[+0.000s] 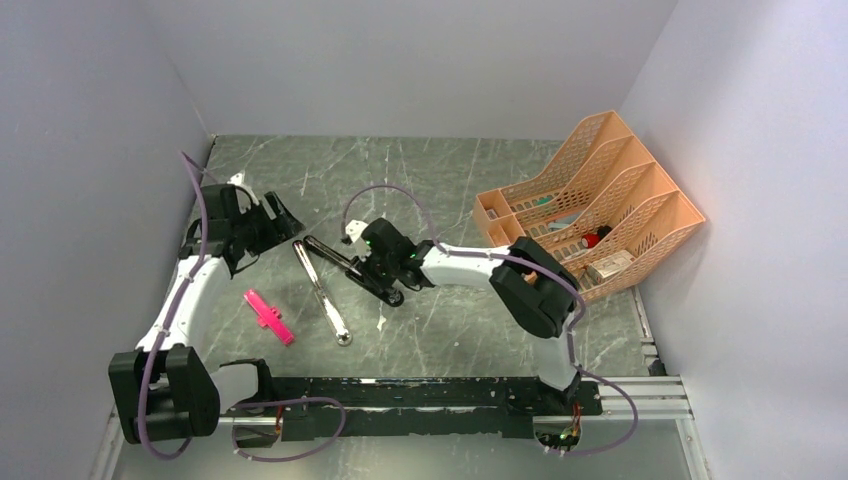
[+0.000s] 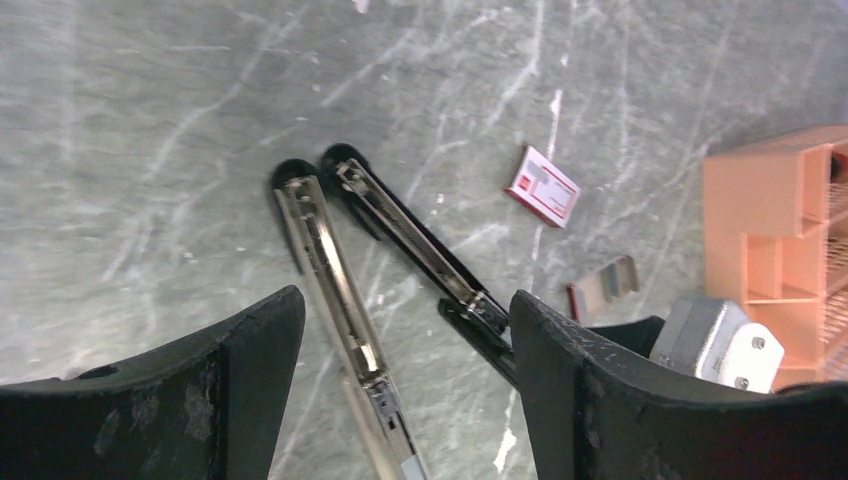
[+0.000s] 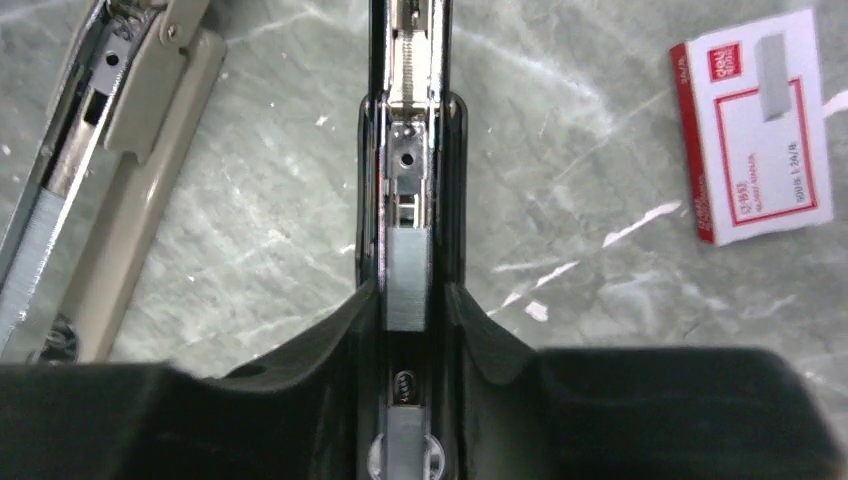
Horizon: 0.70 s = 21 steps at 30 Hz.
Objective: Load the staples into the stapler
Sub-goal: Adjust the stapler at the center of the board.
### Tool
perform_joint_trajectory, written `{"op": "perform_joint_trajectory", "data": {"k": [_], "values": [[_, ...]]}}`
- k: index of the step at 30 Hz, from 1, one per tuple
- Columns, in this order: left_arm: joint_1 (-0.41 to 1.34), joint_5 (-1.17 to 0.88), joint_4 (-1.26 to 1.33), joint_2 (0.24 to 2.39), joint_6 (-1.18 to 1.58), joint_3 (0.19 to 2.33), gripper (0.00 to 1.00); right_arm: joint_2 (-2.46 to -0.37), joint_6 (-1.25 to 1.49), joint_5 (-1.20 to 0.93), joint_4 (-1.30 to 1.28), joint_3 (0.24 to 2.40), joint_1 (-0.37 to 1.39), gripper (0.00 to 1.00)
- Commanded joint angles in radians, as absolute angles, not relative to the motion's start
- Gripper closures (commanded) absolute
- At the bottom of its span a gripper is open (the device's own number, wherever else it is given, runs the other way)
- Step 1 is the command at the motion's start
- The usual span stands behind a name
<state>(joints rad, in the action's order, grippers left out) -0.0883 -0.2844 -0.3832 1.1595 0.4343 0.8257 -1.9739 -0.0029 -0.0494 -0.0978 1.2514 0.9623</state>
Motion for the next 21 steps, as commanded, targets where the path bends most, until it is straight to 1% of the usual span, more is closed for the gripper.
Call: {"op": "perform_joint_trajectory", "data": {"k": [1,2,4,8,15,19,21], "values": [[-0.09,-0.435,-0.241,1.17,0.523,0.761,0.21,-1.954,-0.177,-0.089,-0.202,1.165,0.917,0.6],[-0.084,-0.443,-0.215,1.178,0.538,0.747,0.2,-1.937,-0.177,-0.095,-0.184,1.137,0.91,0.55],[-0.064,-0.448,-0.157,1.189,0.575,0.724,0.2,-1.898,-0.165,-0.113,-0.145,1.101,0.9,0.49],[-0.003,-0.423,-0.091,1.2,0.634,0.697,0.2,-1.826,-0.148,-0.124,-0.102,1.055,0.893,0.46],[0.075,-0.372,-0.027,1.185,0.702,0.65,0.2,-1.747,-0.136,-0.144,-0.085,0.973,0.883,0.46],[0.082,-0.358,-0.014,1.179,0.729,0.63,0.21,-1.76,-0.135,-0.165,-0.074,0.961,0.88,0.5],[0.084,-0.358,-0.01,1.186,0.744,0.624,0.21,-1.769,-0.135,-0.169,-0.071,0.963,0.88,0.53]]}}
